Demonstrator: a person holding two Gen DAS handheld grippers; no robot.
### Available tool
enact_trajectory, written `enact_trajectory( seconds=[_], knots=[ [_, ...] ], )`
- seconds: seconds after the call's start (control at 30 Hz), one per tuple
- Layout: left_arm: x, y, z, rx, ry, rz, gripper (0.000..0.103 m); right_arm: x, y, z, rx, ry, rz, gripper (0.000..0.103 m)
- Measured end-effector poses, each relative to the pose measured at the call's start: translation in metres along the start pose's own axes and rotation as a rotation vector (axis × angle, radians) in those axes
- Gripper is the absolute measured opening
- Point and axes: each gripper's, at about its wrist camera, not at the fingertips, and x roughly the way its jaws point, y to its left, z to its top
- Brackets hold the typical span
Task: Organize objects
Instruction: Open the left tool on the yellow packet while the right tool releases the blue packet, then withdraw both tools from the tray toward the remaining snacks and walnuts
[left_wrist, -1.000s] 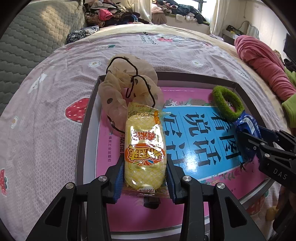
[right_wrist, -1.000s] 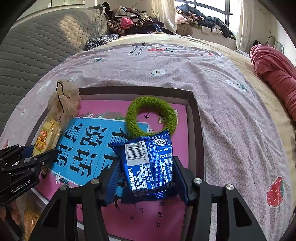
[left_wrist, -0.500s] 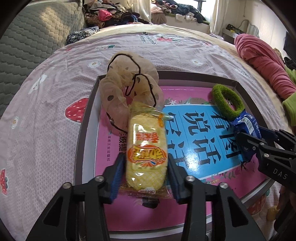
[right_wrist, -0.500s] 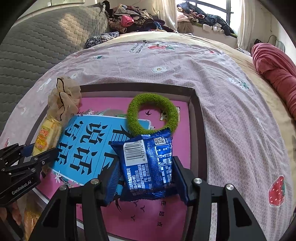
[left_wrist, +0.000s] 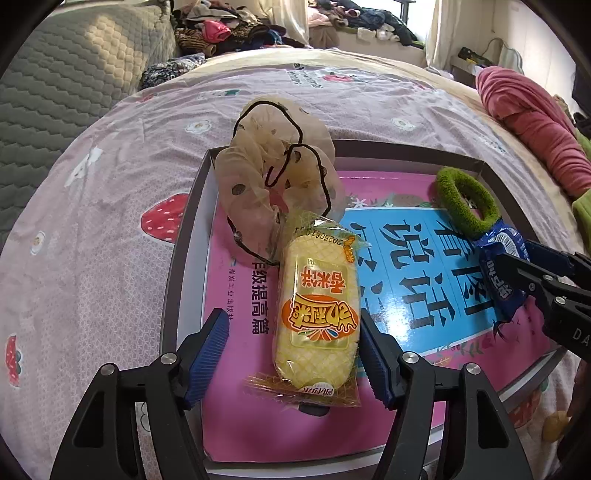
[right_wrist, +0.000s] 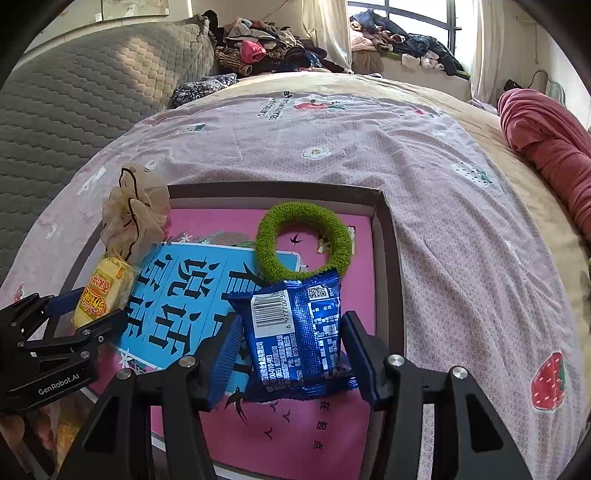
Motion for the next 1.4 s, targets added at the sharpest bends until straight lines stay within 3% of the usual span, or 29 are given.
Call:
enact_trajectory(
  seconds=[0.17, 0.57, 0.93, 1.03, 1.4],
  knots=[
    [-0.003, -0.001, -0.001, 0.011, -0.002, 0.034, 0.078, -0.002, 0.003, 0.0, -0.004, -0.003, -0.009, 0.063],
    [-0.019, 0.001, -0.003, 0.001, -0.013, 0.047, 0.081, -0.033, 0.009, 0.005, -0.008, -0.072, -0.012, 0.084],
    [-0.04, 0.009, 0.0, -0.02, -0.036, 0.048, 0.084, -0.066, 0.018, 0.009, -0.014, -0.145, 0.016, 0.084],
    [-0.05, 0.01, 0.0, -0.015, -0.049, 0.052, 0.094, -0.085, 0.021, 0.011, -0.023, -0.187, 0.027, 0.086],
    [-0.097, 0.02, -0.005, -0.039, -0.096, 0.042, 0.094, -0.141, 0.042, -0.003, -0.071, -0.265, 0.032, 0.09]
  ],
)
